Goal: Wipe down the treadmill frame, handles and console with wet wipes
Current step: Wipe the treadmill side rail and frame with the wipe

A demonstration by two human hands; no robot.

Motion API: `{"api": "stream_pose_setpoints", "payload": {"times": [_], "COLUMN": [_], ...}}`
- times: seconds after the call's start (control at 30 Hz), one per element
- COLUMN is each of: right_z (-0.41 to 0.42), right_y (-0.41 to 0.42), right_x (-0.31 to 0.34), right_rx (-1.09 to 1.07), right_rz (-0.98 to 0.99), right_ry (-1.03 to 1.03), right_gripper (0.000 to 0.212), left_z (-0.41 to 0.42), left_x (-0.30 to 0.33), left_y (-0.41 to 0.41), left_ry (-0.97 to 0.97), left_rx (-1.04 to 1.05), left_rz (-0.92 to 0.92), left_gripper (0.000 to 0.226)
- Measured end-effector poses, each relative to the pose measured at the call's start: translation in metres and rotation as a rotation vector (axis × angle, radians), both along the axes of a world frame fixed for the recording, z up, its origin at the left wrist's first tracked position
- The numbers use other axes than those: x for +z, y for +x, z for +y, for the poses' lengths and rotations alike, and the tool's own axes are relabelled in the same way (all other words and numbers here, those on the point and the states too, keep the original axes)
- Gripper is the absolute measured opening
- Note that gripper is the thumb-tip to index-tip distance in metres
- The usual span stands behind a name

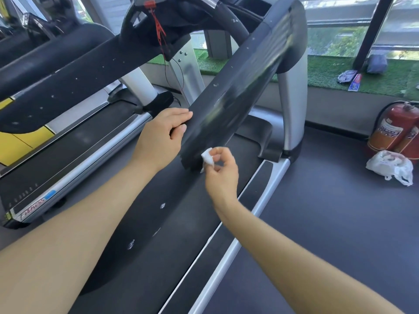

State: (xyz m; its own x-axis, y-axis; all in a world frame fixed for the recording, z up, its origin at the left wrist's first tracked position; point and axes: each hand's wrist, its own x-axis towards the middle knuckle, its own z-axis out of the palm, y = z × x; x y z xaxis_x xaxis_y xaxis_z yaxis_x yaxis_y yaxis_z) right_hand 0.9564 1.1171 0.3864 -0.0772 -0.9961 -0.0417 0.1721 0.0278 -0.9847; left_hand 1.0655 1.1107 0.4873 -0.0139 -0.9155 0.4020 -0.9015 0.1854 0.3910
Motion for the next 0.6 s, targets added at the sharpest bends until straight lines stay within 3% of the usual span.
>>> {"api": "stream_pose_setpoints", "payload": {"times": [0.2,0.3,0.4,0.53,0.6], "right_z": [-0.075,-0.046,-0.005,-0.047,-0.079], "right_y": [-0.022,0.002,0.015,-0.003,-0.017], "right_x": [-0.007,-0.029,-0.039,-0.029,-0.021], "right_rx": [-0.161,-0.065,0.120,-0.044,-0.123], "right_rz": [-0.021,-0.072,-0.160,-0.175,-0.150], "right_ry": [0.244,0.307,0.375,0.346,0.327], "right_gripper": [0.012,0.013,0.001,0.027,0.027], "left_z": [-0.001,0.000,-0.001,-0.001,-0.001], "left_x": [-0.002,-0.001,-0.001,-0.001,-0.001], "left_y": [0.000,0.001,0.001,0.001,0.001], "left_ry": [-0.013,-0.014,-0.014,-0.015,-0.021], "left_rx": [0.003,0.001,-0.006,0.004,0.009], "left_rz": [0.007,0.004,-0.004,0.008,0.009], "left_gripper": [0.035,0.035,0.034,0.034,0.034]}}
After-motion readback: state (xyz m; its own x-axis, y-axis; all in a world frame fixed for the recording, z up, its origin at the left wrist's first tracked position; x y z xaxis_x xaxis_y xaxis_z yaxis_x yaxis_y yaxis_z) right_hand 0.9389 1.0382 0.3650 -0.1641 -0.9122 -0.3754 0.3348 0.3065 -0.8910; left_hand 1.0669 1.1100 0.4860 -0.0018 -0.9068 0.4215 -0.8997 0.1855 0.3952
